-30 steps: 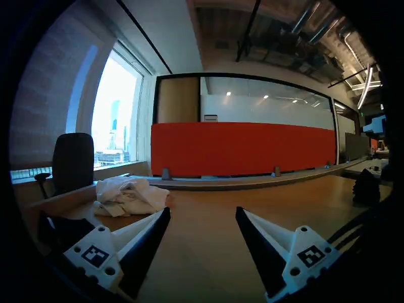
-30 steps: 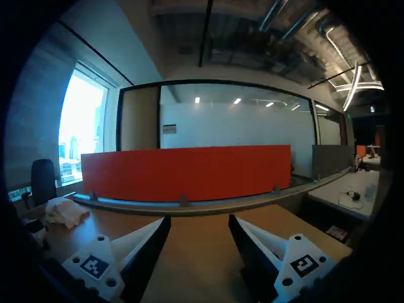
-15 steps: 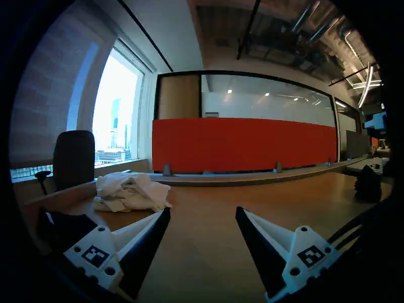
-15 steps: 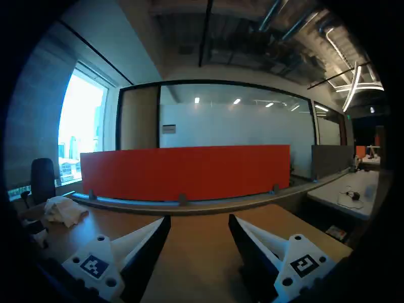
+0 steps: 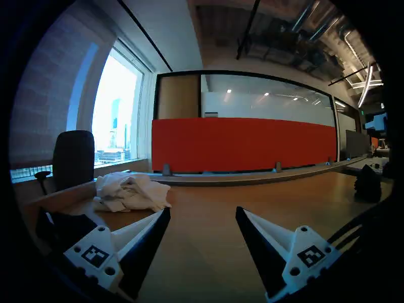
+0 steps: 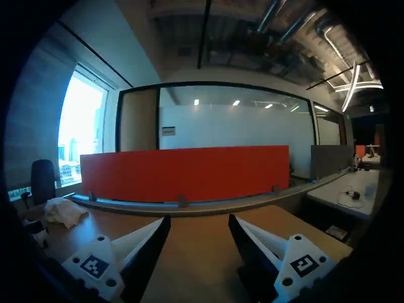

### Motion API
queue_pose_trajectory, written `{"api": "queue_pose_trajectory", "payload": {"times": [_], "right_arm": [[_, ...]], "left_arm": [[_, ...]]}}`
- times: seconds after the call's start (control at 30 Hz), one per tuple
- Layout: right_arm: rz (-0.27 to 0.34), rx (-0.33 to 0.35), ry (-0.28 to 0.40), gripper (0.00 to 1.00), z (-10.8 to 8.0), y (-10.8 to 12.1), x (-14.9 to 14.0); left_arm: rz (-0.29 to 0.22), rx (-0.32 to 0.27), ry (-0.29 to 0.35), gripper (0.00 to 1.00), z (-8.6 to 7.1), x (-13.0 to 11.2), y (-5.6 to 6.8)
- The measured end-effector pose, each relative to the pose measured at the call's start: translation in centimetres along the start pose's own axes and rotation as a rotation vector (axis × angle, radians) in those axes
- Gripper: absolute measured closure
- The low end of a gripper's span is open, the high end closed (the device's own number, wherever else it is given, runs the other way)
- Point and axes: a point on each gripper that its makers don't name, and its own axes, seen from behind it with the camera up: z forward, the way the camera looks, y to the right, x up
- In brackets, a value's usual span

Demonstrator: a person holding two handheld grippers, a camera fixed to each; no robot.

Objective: Fold towel

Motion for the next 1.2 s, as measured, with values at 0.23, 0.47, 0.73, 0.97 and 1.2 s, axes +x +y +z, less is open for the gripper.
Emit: {"api": "queue_pose_trajectory", "payload": {"times": [0.23,0.47,0.73,0.97,1.2], "right_arm": [[-0.013,0.008,0.001,0.12,0.0,0.7,-2.3],[-0.020,0.012,0.001,0.12,0.0,1.5,-5.4],[0.008,0.024,-0.012,0.12,0.1,2.4,-8.7],[0.024,0.034,-0.023,0.12,0.2,3.1,-11.0],[0.025,0.046,-0.024,0.12,0.4,3.5,-12.3]], "left_arm": [[0.001,0.000,0.000,0.04,0.0,0.0,0.1],[0.001,0.000,0.000,0.04,0.0,0.0,0.1],[0.001,0.000,0.000,0.04,0.0,0.0,0.1],[0.001,0.000,0.001,0.04,0.0,0.0,0.1],[0.001,0.000,0.001,0.04,0.0,0.0,0.1]]}}
